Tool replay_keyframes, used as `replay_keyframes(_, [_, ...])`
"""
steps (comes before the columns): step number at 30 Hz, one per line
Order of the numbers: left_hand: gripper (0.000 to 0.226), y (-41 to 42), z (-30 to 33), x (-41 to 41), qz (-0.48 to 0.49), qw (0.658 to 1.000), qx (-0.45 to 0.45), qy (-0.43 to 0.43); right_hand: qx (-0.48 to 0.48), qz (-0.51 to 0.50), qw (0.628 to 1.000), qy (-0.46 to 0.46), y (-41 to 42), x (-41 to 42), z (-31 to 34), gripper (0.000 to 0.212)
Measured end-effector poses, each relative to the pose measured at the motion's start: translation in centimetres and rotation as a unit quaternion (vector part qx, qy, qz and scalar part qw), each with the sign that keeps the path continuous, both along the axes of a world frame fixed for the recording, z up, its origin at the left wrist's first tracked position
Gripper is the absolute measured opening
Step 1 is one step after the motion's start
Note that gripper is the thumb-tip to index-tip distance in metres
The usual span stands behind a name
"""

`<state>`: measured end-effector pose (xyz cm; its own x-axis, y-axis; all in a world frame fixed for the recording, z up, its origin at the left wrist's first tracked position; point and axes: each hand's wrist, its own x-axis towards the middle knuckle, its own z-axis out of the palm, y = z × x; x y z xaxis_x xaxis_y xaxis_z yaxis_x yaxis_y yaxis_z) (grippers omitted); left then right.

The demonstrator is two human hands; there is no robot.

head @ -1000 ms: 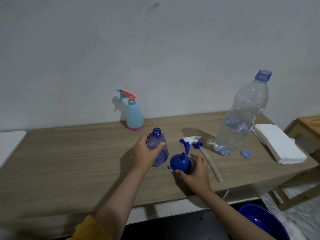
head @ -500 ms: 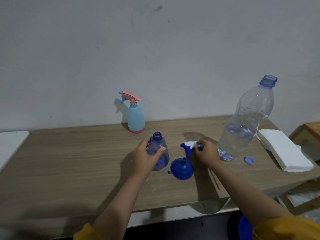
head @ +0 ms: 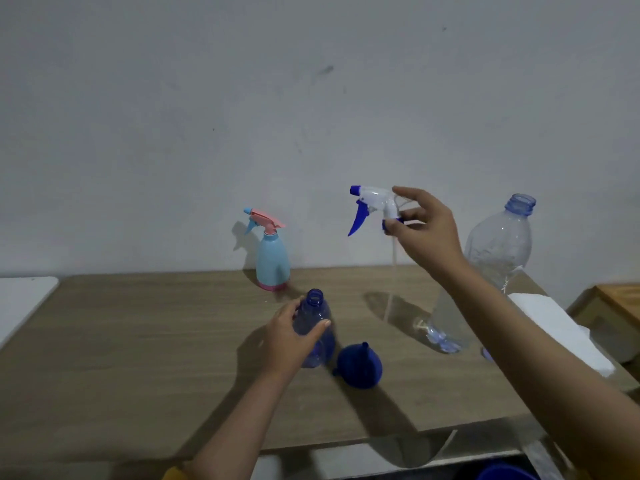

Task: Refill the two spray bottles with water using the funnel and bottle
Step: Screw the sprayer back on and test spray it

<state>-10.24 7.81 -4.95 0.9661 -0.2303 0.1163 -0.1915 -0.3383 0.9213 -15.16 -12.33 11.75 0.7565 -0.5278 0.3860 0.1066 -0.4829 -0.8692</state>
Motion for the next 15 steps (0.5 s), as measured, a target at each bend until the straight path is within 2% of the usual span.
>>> replay_keyframes(4, [0.047, 0.0, 0.4, 0.0, -0.012, 1.0, 0.006, -0.009, 0.021, 0.044, 0.995, -0.089, 2.7, -0.6, 4.4, 0.045])
replay_keyframes(8, [0.051, 0.0, 0.5, 0.1, -0.018, 1.0, 0.0, 0.013, 0.02, 0.066, 0.988, -0.139, 4.7, -0.3, 5.4, 0.043])
replay_keyframes(15, [0.053, 0.0, 0.7, 0.1, -0.034, 0.999, -0.002, 0.036, -0.02, 0.074, 0.992, -0.1, 6.3, 1.1, 1.7, 0.043])
